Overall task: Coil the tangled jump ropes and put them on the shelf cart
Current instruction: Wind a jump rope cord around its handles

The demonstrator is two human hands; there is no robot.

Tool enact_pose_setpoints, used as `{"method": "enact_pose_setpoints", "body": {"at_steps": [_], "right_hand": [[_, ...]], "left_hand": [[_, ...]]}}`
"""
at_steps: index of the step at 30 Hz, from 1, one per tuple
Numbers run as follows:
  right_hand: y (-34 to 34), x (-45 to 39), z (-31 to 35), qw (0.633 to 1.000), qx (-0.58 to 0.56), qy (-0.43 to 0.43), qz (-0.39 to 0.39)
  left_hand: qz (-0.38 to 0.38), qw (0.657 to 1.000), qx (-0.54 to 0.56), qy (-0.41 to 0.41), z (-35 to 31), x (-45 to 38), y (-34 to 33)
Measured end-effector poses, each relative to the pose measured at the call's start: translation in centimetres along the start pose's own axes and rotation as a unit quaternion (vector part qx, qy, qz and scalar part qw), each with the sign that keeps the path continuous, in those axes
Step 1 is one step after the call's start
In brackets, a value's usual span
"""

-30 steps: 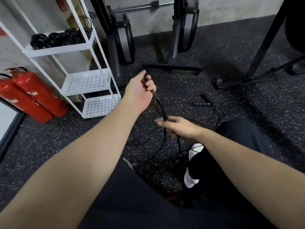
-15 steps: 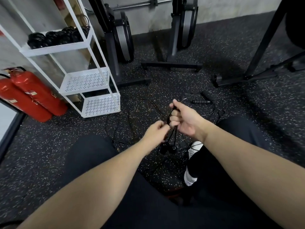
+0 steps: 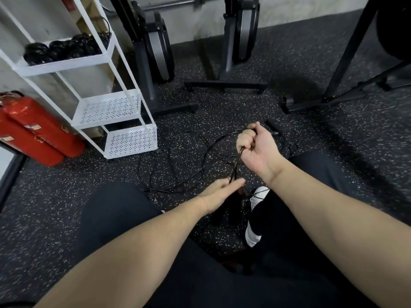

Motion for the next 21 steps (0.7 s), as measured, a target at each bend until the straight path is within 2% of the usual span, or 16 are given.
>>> {"method": "enact_pose_setpoints", "body": {"at_steps": [4, 8, 11, 13, 16, 17, 19, 21], "right_hand": [[3.4, -0.5, 1.7, 0.993, 0.064, 0.037, -0.096], [5.9, -0.7, 0.6, 0.961, 0.246, -0.027, -0.125], [6.0, -0.8, -1.8, 0.919, 0.372, -0.099, -0.087], [5.1, 0.4, -3.4, 0.861, 0.489, -0.129, -0.05], [3.3, 1.7, -4.8, 0.762, 0.639, -0.103, 0.028], [3.2, 1.9, -5.4, 0.744, 0.659, -0.103, 0.05], [3.1, 2.6, -6.9, 0.732, 0.661, -0.133, 0.1], [3.2, 3.2, -8.2, 0.724, 0.65, -0.178, 0.145]], "left_hand": [[-0.06, 0.996, -0.06, -0.003, -1.1, -0.1, 1.3], [-0.097, 0.994, 0.056, -0.005, -2.8, 0.4, 3.1], [-0.12, 0.982, 0.146, -0.011, -4.1, 0.2, 3.8], [-0.138, 0.965, 0.221, -0.01, -4.3, 0.1, 4.4], [-0.193, 0.928, 0.317, 0.02, -3.5, 0.4, 5.9], [-0.218, 0.912, 0.346, 0.029, -3.0, 0.5, 6.4], [-0.258, 0.884, 0.387, 0.047, -2.2, 1.1, 7.3], [-0.269, 0.867, 0.416, 0.048, -1.9, 1.1, 7.8]]}}
Point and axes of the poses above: each hand's wrist, its own x-axis away from the middle knuckle, its own y-axis out of the back of the hand, z = x × y, the point moved 10 cm from there along -x, towards the middle knuckle, and after that the axes turned 9 degrees about x, right-handed, at the moved point
